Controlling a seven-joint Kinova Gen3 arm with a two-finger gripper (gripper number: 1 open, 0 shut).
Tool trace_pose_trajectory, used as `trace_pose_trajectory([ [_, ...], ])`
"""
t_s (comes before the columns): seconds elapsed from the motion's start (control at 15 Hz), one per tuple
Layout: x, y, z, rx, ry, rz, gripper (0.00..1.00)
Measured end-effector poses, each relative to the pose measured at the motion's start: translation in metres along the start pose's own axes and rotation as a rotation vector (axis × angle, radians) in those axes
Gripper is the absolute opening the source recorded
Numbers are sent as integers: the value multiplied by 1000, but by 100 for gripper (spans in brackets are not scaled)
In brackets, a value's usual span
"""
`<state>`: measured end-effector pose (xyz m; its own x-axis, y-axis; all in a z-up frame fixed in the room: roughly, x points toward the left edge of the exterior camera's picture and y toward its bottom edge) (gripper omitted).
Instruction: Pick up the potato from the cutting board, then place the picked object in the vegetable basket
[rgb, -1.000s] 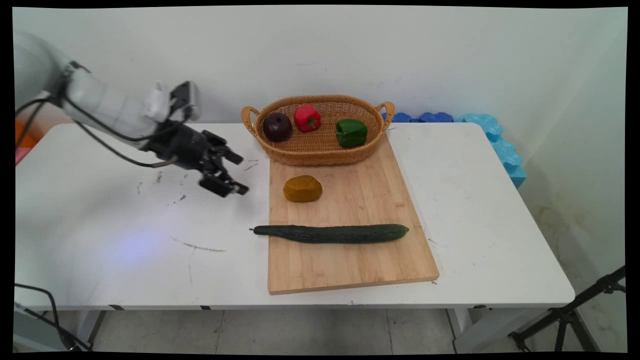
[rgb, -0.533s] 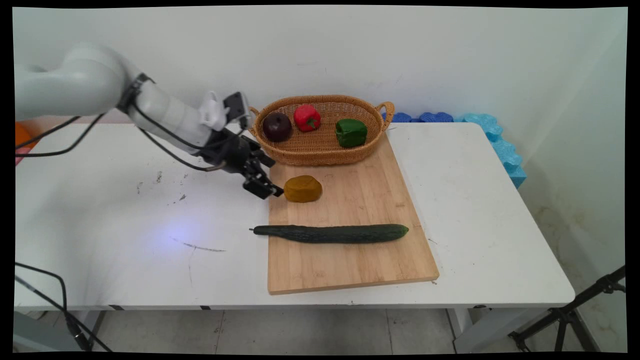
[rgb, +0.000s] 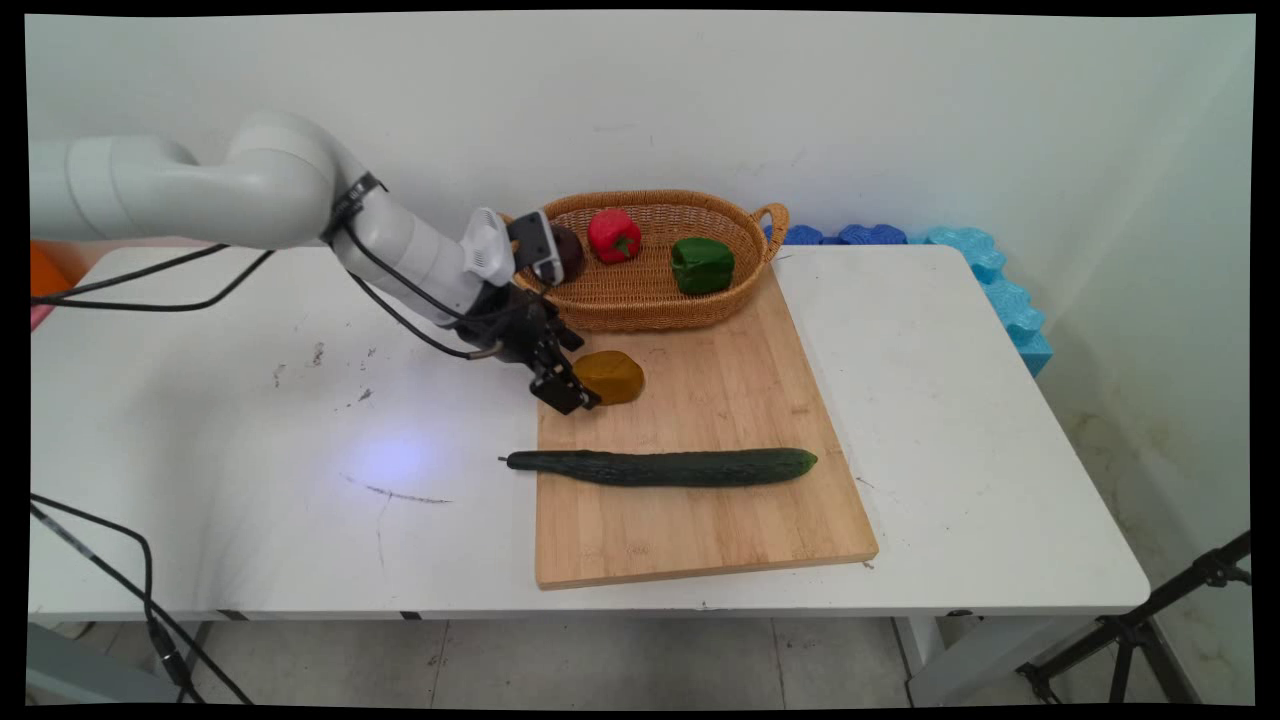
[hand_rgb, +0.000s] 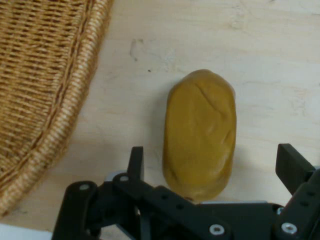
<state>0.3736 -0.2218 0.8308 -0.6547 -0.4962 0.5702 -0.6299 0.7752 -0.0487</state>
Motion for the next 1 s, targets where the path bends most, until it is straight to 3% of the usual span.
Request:
trace_pose_trajectory([
  [0.4,8,3,18,2,-19,7,100],
  [0.47,9,3,20,3,-21,8,0],
  [1.0,25,1,22,9,-9,19,0],
])
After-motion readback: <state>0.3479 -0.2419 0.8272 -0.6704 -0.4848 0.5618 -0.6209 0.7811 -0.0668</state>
